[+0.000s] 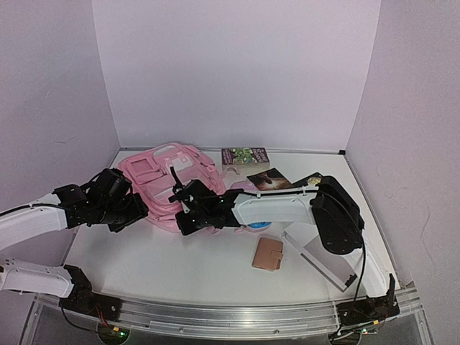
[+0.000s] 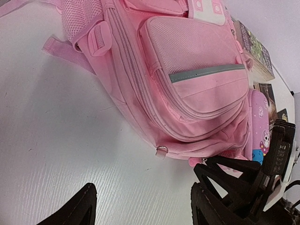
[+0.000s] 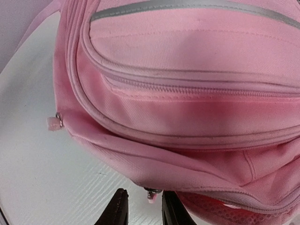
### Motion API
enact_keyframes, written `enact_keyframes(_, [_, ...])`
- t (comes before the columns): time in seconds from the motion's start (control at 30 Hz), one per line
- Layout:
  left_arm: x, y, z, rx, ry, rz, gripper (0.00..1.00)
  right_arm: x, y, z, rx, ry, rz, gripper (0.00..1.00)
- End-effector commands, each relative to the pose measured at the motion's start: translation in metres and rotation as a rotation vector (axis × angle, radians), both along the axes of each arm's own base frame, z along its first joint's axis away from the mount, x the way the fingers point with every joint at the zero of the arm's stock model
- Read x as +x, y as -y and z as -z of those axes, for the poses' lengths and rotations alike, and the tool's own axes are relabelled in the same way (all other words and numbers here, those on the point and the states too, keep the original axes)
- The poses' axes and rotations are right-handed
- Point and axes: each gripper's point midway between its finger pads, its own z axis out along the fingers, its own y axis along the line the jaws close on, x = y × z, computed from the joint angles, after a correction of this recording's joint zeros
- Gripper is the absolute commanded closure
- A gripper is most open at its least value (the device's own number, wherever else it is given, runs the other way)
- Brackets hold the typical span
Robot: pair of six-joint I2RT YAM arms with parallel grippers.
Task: Pack the student bag
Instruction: Unzip the student bag at the center of the board.
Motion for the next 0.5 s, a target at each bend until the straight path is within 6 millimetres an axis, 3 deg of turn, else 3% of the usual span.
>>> enact_keyframes(0.0, [0.004,0.001,-0.013,-0.031,0.040,-0.005,0.31,0.010,-0.014,-0.003,0.024,0.040,0.012,0.80])
enact_keyframes(0.3, [0.004,0.001,-0.012,-0.031,0.037,-0.004,0.32,0.008,-0.008,0.023,-0.020,0.009,0.027,0.82])
enact_keyframes(0.47, [0.006,0.003,-0.010,-0.026,0.031,-0.003,0.31,0.008,-0.009,0.024,-0.020,0.006,0.028,0.82])
